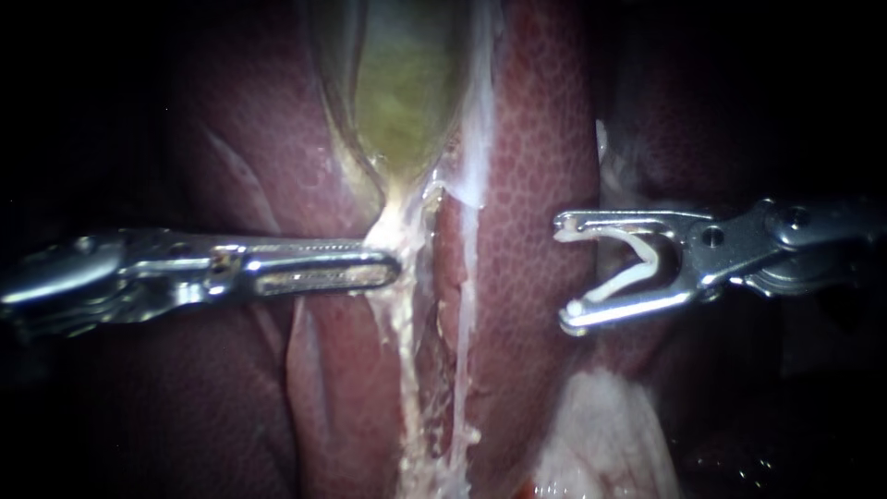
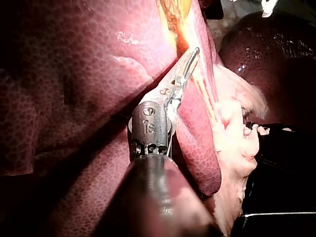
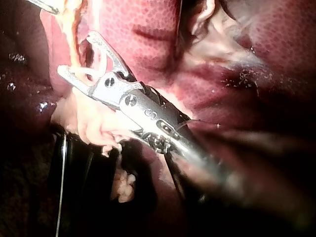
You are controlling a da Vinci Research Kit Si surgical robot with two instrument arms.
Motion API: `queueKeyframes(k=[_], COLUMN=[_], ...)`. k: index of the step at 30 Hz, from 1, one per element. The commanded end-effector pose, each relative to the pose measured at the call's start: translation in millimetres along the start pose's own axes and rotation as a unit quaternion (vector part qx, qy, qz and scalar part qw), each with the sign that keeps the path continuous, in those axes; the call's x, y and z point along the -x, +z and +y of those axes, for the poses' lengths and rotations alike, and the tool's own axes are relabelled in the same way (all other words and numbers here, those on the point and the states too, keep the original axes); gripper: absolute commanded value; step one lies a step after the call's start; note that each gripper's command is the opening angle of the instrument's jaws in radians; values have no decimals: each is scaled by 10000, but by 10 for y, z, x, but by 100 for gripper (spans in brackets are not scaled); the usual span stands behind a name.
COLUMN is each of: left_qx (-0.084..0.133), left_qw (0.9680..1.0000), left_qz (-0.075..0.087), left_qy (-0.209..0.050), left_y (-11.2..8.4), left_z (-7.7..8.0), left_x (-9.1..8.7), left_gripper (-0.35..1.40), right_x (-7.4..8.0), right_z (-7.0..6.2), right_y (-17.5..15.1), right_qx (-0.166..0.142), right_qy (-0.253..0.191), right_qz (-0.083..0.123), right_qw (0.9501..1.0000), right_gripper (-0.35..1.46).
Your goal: Grabbing gallbladder
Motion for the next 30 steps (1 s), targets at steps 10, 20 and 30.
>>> queueKeyframes(k=[10,20,30], left_qx=[63,90,104], left_qw=[9997,9997,9996], left_qz=[-200,-219,-222], left_qy=[85,104,104], left_y=[-41,-43,-41], left_z=[1,0,0], left_x=[38,39,38], left_gripper=[-35,-35,-35], right_x=[0,0,0], right_z=[0,0,0], right_y=[0,0,0], right_qx=[-1,1,-1], right_qy=[-2,-1,-2], right_qz=[2,1,1], right_qw=[10000,10000,10000], right_gripper=[60,60,60])
